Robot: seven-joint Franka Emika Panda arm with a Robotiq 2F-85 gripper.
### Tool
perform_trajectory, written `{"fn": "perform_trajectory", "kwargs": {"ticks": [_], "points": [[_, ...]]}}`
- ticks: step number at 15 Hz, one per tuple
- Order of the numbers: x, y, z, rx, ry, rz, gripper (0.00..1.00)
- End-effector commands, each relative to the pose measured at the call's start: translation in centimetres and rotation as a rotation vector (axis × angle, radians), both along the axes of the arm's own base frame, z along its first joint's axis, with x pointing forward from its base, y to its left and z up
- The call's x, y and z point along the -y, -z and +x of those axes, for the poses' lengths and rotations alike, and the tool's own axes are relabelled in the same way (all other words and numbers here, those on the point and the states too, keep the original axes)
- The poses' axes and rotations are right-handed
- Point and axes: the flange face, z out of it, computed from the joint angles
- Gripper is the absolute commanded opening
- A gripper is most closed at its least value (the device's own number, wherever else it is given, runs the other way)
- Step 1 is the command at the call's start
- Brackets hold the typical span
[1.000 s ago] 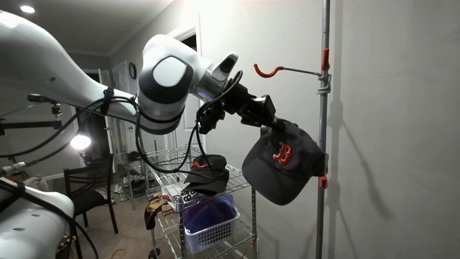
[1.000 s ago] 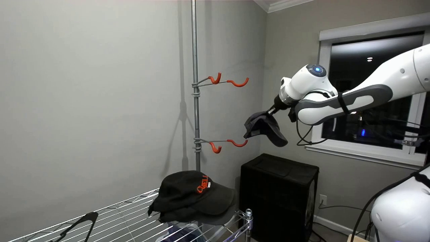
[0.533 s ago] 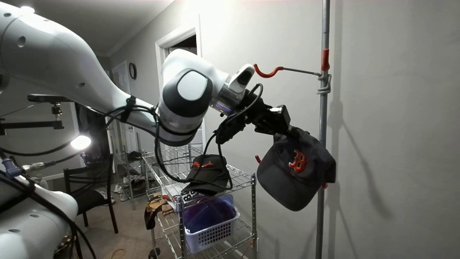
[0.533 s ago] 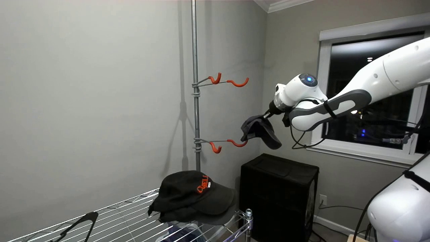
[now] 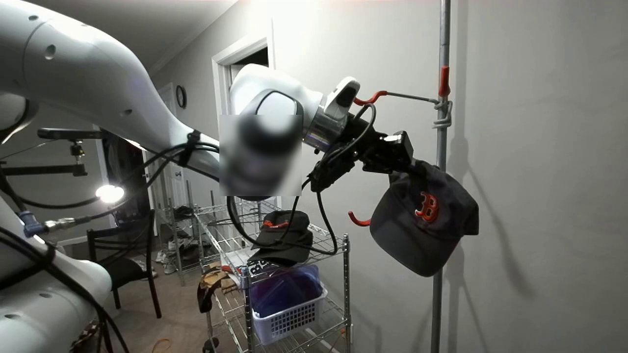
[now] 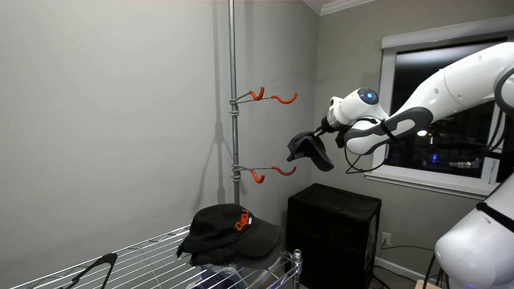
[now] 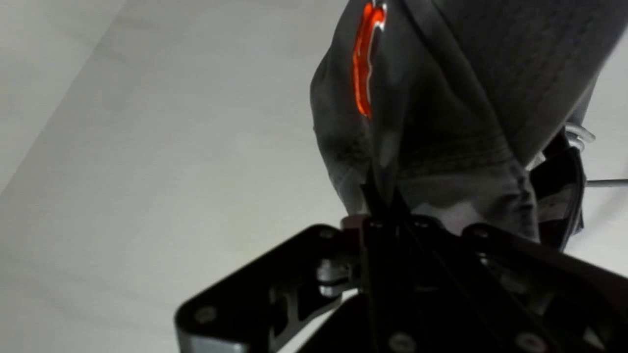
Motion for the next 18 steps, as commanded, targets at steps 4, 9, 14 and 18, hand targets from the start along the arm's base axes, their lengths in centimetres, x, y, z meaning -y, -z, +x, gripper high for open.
{"fn": "perform_trajectory", "kwargs": {"ticks": [4, 9, 14, 18], "points": [[0.3, 3.1, 4.4, -0.002, -0.008, 0.024, 0.03], [-1.9, 7.0, 6.5, -0.093, -0.053, 0.015, 0.03], [-2.2, 7.0, 5.8, -0.119, -0.064, -0.032, 0.03], [-2.1, 7.3, 5.0, -0.141, -0.062, -0.045, 0.29]]}}
